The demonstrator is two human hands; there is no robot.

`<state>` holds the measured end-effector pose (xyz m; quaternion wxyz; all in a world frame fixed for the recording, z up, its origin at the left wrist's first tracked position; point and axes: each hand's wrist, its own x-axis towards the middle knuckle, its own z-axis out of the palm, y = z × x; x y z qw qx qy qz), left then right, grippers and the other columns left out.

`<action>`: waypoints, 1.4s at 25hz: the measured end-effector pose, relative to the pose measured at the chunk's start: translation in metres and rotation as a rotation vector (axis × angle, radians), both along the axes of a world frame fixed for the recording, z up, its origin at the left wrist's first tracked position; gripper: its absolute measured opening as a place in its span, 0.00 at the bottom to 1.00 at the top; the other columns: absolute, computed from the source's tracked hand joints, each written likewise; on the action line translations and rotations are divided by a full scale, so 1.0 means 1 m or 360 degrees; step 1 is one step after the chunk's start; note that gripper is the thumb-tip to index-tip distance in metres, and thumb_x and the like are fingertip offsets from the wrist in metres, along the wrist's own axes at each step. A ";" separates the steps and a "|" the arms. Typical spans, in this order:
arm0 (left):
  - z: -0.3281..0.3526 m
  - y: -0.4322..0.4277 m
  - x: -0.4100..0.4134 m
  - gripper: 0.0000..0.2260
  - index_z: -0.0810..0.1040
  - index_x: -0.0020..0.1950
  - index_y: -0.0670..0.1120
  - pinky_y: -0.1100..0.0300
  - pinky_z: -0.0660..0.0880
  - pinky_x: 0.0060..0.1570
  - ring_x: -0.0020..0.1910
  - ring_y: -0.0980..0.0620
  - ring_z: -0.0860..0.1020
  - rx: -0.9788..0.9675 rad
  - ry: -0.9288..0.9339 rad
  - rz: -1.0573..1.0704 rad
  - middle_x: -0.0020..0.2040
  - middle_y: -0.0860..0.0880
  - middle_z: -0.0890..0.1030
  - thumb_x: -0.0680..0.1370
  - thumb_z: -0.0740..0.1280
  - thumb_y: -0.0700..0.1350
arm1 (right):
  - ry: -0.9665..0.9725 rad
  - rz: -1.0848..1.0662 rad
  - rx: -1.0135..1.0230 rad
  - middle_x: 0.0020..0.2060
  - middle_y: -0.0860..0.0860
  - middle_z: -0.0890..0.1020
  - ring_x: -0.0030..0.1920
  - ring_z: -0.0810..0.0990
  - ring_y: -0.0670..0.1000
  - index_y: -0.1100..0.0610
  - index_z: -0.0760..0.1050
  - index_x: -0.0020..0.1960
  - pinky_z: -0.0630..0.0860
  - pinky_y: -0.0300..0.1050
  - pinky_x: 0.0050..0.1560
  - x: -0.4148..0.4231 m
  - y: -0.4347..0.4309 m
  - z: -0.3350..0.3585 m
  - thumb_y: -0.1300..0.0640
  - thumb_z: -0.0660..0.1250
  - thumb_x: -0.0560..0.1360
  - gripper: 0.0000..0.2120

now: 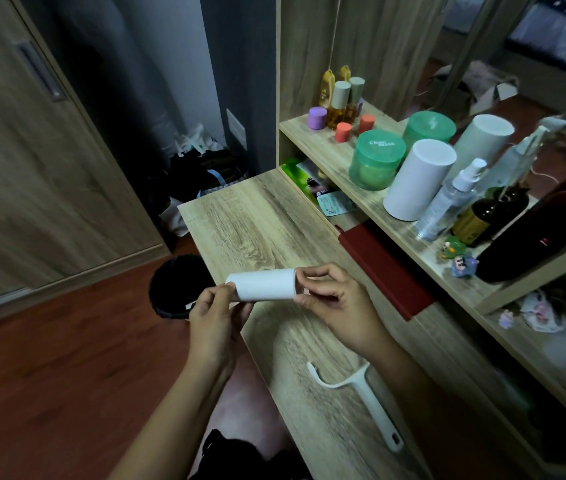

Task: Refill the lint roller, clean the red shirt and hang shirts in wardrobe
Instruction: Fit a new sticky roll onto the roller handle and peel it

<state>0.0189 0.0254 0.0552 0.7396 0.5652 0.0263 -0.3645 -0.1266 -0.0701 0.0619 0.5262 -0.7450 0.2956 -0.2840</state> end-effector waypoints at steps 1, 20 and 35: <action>0.000 -0.004 -0.001 0.06 0.73 0.41 0.42 0.63 0.79 0.41 0.37 0.54 0.81 0.0002 0.0063 -0.0004 0.48 0.42 0.74 0.78 0.62 0.38 | -0.0011 -0.0003 -0.0016 0.50 0.42 0.78 0.54 0.78 0.37 0.56 0.78 0.57 0.72 0.29 0.54 0.000 -0.001 0.003 0.63 0.73 0.69 0.18; -0.006 -0.037 -0.007 0.11 0.69 0.57 0.43 0.59 0.80 0.39 0.46 0.53 0.78 0.0012 0.0401 -0.0194 0.48 0.45 0.76 0.78 0.65 0.45 | 0.1285 -0.0783 0.0422 0.57 0.62 0.75 0.56 0.77 0.60 0.66 0.64 0.61 0.76 0.52 0.51 -0.077 0.022 -0.108 0.48 0.69 0.71 0.29; -0.009 -0.038 0.012 0.02 0.74 0.47 0.46 0.55 0.74 0.40 0.43 0.47 0.76 0.0312 0.0226 -0.0588 0.45 0.45 0.76 0.76 0.64 0.43 | 0.0970 -0.0462 -0.0216 0.27 0.48 0.75 0.31 0.76 0.51 0.56 0.75 0.52 0.65 0.42 0.29 -0.030 0.000 -0.007 0.45 0.48 0.80 0.21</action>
